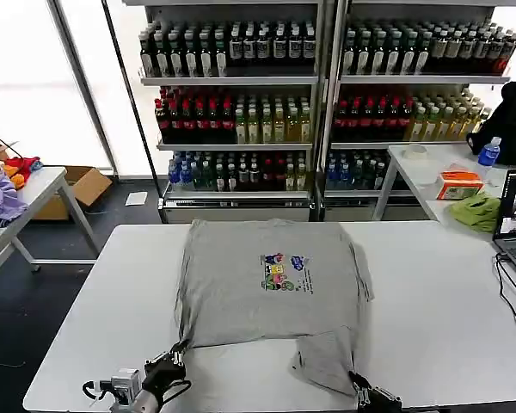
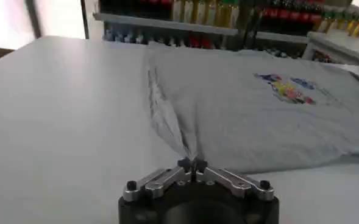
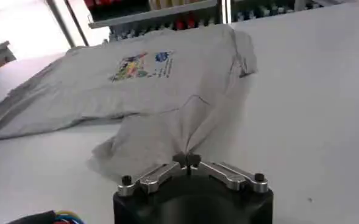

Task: Fold and organize the clothes.

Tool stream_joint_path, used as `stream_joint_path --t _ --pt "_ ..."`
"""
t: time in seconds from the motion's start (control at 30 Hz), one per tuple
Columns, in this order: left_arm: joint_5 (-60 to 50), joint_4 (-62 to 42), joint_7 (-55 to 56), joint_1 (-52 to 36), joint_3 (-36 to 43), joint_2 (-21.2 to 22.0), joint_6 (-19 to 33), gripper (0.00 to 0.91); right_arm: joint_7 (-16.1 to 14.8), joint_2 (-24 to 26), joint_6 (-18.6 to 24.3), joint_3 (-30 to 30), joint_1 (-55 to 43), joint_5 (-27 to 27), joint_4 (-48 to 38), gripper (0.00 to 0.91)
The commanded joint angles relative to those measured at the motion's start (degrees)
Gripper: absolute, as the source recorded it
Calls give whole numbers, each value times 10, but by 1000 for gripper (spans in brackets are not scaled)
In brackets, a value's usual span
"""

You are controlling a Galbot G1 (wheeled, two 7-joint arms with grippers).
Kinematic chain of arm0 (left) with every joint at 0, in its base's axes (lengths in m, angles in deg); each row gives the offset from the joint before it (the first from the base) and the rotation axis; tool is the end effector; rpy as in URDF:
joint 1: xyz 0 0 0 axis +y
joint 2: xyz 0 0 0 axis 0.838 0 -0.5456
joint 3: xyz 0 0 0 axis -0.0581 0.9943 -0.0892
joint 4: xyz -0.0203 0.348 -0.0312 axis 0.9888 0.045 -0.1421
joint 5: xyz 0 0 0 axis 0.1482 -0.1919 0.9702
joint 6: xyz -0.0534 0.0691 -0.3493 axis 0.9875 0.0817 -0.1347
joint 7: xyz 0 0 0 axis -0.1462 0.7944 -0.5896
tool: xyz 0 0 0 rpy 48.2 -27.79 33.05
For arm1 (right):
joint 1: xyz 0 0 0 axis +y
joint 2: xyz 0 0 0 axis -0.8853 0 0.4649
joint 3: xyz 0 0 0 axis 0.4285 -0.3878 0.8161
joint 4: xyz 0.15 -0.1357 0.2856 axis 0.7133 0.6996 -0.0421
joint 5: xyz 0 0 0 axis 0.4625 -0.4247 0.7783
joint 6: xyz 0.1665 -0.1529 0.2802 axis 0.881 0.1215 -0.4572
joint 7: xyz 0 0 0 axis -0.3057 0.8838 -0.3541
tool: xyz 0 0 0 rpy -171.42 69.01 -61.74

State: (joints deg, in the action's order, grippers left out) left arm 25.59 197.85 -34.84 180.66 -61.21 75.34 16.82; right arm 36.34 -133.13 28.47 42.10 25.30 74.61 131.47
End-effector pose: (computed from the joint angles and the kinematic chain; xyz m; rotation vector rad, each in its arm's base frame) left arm 0.1666 0.0336 -0.2840 -0.1694 -2.5211 0.1163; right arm 0.0857 -0.0448 -0.2537 0.3121 -2.4873 -0.2308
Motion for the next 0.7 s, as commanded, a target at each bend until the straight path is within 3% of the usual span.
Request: stream_joint_path --t 0.03,0.3,0.7 --pt "9 75 -1 68 -43 -2 -9 10 -25 2 26 4 49 10 26 0" --pt "68 83 -2 51 -82 -23 -10 10 -42 -28 110 -5 -40 38 -21 0" --pt "174 31 17 -75 -72 -91 -16 10 -19 -38 139 4 -224 113 -91 0"
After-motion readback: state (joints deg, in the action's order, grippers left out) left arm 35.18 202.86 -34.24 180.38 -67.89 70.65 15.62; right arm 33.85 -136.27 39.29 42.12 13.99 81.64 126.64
